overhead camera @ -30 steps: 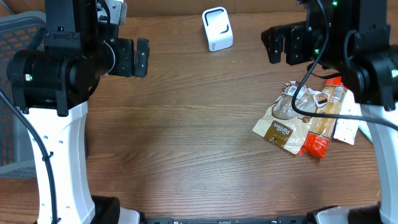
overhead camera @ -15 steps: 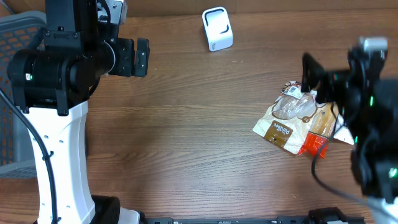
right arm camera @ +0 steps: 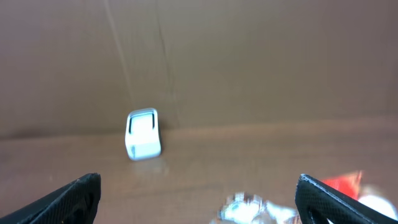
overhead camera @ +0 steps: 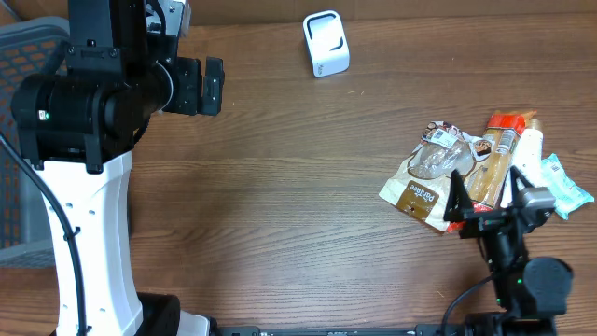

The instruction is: Scan the item barcode

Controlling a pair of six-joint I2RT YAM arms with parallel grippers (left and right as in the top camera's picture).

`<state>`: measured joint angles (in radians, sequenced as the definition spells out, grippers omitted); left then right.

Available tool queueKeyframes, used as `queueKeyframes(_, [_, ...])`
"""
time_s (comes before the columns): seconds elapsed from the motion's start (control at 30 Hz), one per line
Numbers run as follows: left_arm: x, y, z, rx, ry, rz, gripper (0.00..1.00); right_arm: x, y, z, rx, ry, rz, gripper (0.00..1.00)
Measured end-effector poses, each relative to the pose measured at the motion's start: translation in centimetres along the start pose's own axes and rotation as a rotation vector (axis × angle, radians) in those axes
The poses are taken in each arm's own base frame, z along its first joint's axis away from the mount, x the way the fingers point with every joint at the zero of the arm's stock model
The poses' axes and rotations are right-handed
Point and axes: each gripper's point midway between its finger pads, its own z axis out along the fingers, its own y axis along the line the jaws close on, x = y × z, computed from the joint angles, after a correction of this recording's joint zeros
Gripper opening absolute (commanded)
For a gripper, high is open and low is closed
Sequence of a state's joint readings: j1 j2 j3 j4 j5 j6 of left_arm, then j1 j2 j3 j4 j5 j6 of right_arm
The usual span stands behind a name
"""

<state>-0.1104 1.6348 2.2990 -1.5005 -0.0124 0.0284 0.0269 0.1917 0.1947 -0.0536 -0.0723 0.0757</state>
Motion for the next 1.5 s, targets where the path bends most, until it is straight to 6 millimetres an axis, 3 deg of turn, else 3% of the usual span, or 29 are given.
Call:
queueKeyframes(0.17, [0.0, 0.0, 0.0, 0.0, 0.0, 0.0, 1.0, 4.4, -0.3, -0.2, -0.015, 0.032, 0.005, 1.0])
queueKeyframes(0.27, [0.0, 0.0, 0.0, 0.0, 0.0, 0.0, 1.0, 5.6, -0.2, -0.4, -0.028, 0.046, 0.007, 1.0])
queueKeyframes(1.5, [0.0, 0.0, 0.0, 0.0, 0.0, 0.0, 0.99, 5.2, 0.3, -0.5, -0.052, 0.03, 0.006, 1.0])
